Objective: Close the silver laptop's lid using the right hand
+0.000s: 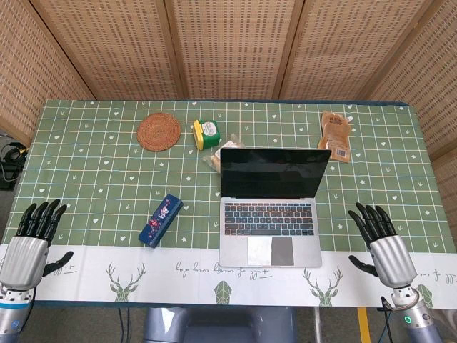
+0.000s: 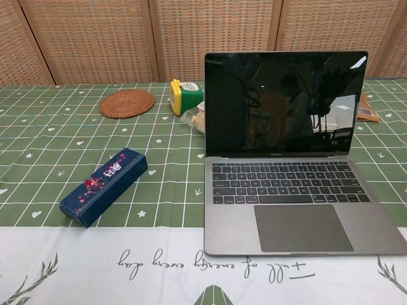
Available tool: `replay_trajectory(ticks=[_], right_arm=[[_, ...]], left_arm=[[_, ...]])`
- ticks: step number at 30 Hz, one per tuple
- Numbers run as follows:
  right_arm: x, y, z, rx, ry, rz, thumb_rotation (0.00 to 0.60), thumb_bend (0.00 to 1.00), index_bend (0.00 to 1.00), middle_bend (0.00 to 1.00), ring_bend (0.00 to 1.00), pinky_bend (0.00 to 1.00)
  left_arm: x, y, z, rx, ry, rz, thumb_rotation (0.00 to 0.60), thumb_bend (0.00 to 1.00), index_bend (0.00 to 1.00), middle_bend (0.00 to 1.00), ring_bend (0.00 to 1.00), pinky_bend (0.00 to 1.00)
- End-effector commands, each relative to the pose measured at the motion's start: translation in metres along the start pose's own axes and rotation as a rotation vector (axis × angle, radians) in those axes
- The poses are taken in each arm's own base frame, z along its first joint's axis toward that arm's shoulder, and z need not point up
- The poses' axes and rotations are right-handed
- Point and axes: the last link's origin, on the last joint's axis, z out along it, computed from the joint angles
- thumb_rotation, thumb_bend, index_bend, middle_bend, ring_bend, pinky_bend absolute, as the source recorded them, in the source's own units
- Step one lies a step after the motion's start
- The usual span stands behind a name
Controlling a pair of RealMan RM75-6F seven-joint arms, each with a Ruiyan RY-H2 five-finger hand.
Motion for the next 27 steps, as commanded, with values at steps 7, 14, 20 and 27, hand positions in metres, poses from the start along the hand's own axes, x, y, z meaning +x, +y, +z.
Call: replay_trajectory(ticks=[7, 14, 20, 27], right_arm=[[-0.001, 0.000, 0.000, 0.001, -0.009, -0.001, 0.600, 0.22, 0.00, 0.00, 0.00, 0.00], [0.000, 0.000, 0.000, -0.003, -0.010, 0.004, 0.600, 0.22, 0.00, 0.00, 0.00, 0.00], [0.004, -0.003, 0.005, -0.003, -0.001, 0.028, 0.600, 0.22, 0.00, 0.00, 0.00, 0.00], [0.022, -0.019, 0.049, 0.046, 0.028, 0.034, 0.600, 0.27, 0.00, 0.00, 0.00, 0.00]], left_arm=[[0.000, -0.001, 0.000, 0.001, 0.000, 0.000, 0.600, 0.13, 0.00, 0.00, 0.00, 0.00], [0.000, -0.001, 0.002, 0.006, -0.002, -0.001, 0.600, 0.13, 0.00, 0.00, 0.00, 0.00], [-0.001, -0.003, 0.003, 0.014, -0.007, 0.000, 0.600, 0.14, 0.00, 0.00, 0.00, 0.00], [-0.003, -0.006, 0.007, 0.032, -0.020, -0.004, 0.600, 0.13, 0.00, 0.00, 0.00, 0.00]])
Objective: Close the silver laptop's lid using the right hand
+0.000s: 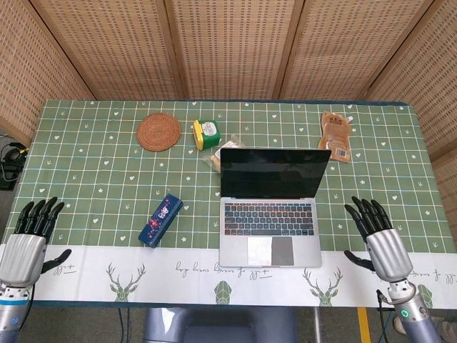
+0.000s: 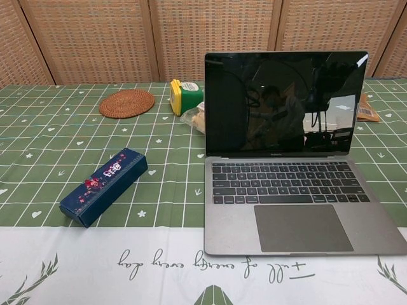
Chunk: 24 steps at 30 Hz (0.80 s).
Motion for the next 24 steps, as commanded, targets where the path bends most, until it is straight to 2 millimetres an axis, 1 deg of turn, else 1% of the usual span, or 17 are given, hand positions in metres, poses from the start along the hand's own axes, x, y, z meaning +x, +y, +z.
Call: replay_trajectory(ticks=[1, 2, 3, 4, 6, 7, 8, 11, 14, 16, 24], right_arm=[[0.015, -0.011, 0.035, 0.039, 0.024, -0.012, 0.600, 0.29, 0.02, 0.00, 0.00, 0.00], [0.021, -0.016, 0.047, 0.047, 0.030, -0.014, 0.600, 0.32, 0.04, 0.00, 0.00, 0.00], [0.024, -0.017, 0.053, 0.048, 0.031, -0.018, 0.600, 0.35, 0.05, 0.00, 0.00, 0.01], [0.029, -0.020, 0.062, 0.048, 0.033, -0.024, 0.600, 0.39, 0.07, 0.00, 0.00, 0.03], [0.040, -0.028, 0.082, 0.053, 0.042, -0.029, 0.600, 0.52, 0.11, 0.00, 0.00, 0.07], [0.046, -0.034, 0.096, 0.050, 0.034, -0.026, 0.600, 0.62, 0.14, 0.00, 0.00, 0.09], [0.050, -0.038, 0.103, 0.046, 0.024, -0.023, 0.600, 0.70, 0.15, 0.01, 0.00, 0.09], [0.056, -0.048, 0.123, 0.030, -0.014, -0.036, 0.600, 0.86, 0.16, 0.01, 0.00, 0.09], [0.058, -0.057, 0.144, 0.012, -0.059, -0.066, 0.600, 0.97, 0.15, 0.00, 0.00, 0.08], [0.056, -0.062, 0.158, -0.003, -0.092, -0.090, 0.600, 1.00, 0.15, 0.00, 0.00, 0.08], [0.044, -0.079, 0.206, -0.053, -0.173, -0.136, 0.600, 1.00, 0.15, 0.00, 0.00, 0.08]], left_arm=[[-0.001, -0.002, 0.002, 0.008, -0.007, -0.003, 0.600, 0.13, 0.00, 0.00, 0.00, 0.00], [-0.001, -0.002, 0.003, 0.010, -0.008, -0.004, 0.600, 0.13, 0.00, 0.00, 0.00, 0.00], [-0.001, -0.003, 0.003, 0.011, -0.008, -0.005, 0.600, 0.13, 0.00, 0.00, 0.00, 0.00], [-0.001, -0.003, 0.004, 0.013, -0.008, -0.006, 0.600, 0.13, 0.00, 0.00, 0.00, 0.00], [0.000, -0.004, 0.005, 0.016, -0.006, -0.012, 0.600, 0.13, 0.00, 0.00, 0.00, 0.00], [0.001, -0.004, 0.005, 0.017, -0.004, -0.013, 0.600, 0.13, 0.00, 0.00, 0.00, 0.00], [0.001, -0.004, 0.005, 0.018, -0.003, -0.014, 0.600, 0.13, 0.00, 0.00, 0.00, 0.00], [0.001, -0.004, 0.006, 0.016, -0.005, -0.015, 0.600, 0.13, 0.00, 0.00, 0.00, 0.00], [0.001, -0.004, 0.006, 0.014, -0.011, -0.018, 0.600, 0.13, 0.00, 0.00, 0.00, 0.00], [0.000, -0.005, 0.007, 0.015, -0.017, -0.018, 0.600, 0.13, 0.00, 0.00, 0.00, 0.00], [-0.001, -0.007, 0.010, 0.027, -0.028, -0.023, 0.600, 0.13, 0.00, 0.00, 0.00, 0.00]])
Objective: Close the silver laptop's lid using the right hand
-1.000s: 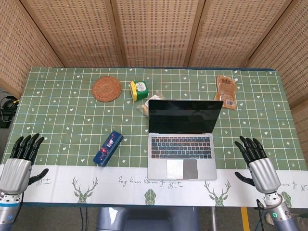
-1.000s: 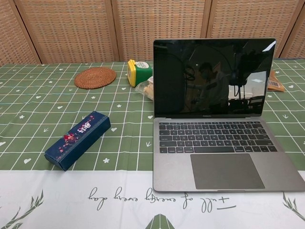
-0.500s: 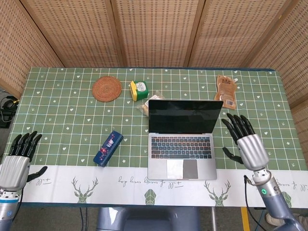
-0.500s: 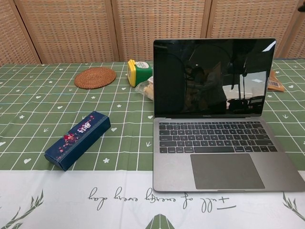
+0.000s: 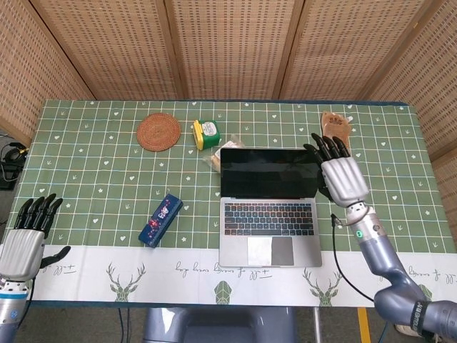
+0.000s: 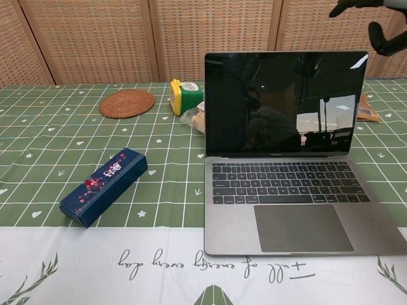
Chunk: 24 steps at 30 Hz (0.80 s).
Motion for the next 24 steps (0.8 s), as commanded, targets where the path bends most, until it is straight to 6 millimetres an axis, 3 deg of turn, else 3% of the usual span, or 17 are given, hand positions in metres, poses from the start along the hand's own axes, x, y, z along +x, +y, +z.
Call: replay_trajectory(ticks=[1, 10, 19, 22, 24], right_arm=[[0.003, -0.019, 0.033, -0.006, -0.040, -0.033, 0.600, 1.00, 0.15, 0.00, 0.00, 0.08], [-0.004, -0.028, 0.055, -0.060, -0.118, -0.096, 0.600, 1.00, 0.16, 0.01, 0.00, 0.08], [-0.013, -0.030, 0.059, -0.084, -0.153, -0.110, 0.600, 1.00, 0.18, 0.03, 0.00, 0.08], [-0.013, -0.032, 0.062, -0.085, -0.153, -0.117, 0.600, 1.00, 0.25, 0.10, 0.02, 0.10], [-0.010, -0.035, 0.064, -0.080, -0.128, -0.134, 0.600, 1.00, 0.32, 0.19, 0.09, 0.17]], left_arm=[[0.000, -0.001, 0.001, 0.004, -0.002, -0.001, 0.600, 0.13, 0.00, 0.00, 0.00, 0.00], [-0.002, -0.002, 0.004, 0.009, -0.015, 0.005, 0.600, 0.13, 0.00, 0.00, 0.00, 0.00], [-0.004, -0.003, 0.004, 0.009, -0.025, 0.007, 0.600, 0.13, 0.00, 0.00, 0.00, 0.00], [-0.004, -0.003, 0.005, 0.008, -0.026, 0.005, 0.600, 0.13, 0.00, 0.00, 0.00, 0.00], [-0.004, -0.002, 0.005, 0.006, -0.029, 0.006, 0.600, 0.13, 0.00, 0.00, 0.00, 0.00]])
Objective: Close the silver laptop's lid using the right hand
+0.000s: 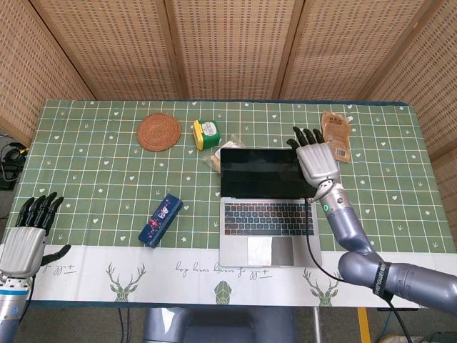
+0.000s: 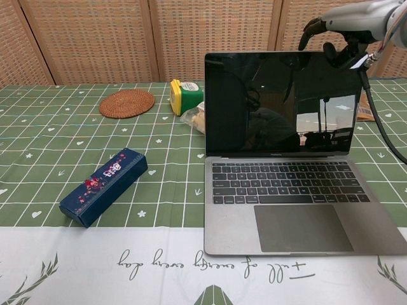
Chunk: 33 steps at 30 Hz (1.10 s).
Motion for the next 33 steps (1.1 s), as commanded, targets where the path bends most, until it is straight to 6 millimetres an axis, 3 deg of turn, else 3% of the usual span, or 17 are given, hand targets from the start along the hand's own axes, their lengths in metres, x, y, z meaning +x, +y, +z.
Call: replay_trajectory(ticks=[1, 8, 11, 33], right_arm=[[0.004, -0.004, 0.001, 0.003, 0.030, -0.020, 0.600, 1.00, 0.37, 0.25, 0.15, 0.22], [0.008, -0.011, 0.000, 0.006, 0.038, -0.050, 0.600, 1.00, 0.58, 0.48, 0.40, 0.44], [0.011, -0.016, -0.003, 0.008, 0.038, -0.060, 0.600, 1.00, 0.62, 0.53, 0.46, 0.49], [0.030, -0.035, -0.034, -0.058, -0.108, -0.170, 0.600, 1.00, 0.67, 0.56, 0.50, 0.54]], left_arm=[[0.000, 0.000, 0.000, -0.001, -0.003, 0.001, 0.600, 0.13, 0.00, 0.00, 0.00, 0.00], [0.000, 0.000, -0.001, -0.004, -0.004, 0.001, 0.600, 0.13, 0.00, 0.00, 0.00, 0.00], [0.001, 0.000, -0.001, -0.003, -0.005, 0.000, 0.600, 0.13, 0.00, 0.00, 0.00, 0.00], [0.004, 0.001, -0.004, -0.016, -0.006, -0.009, 0.600, 0.13, 0.00, 0.00, 0.00, 0.00]])
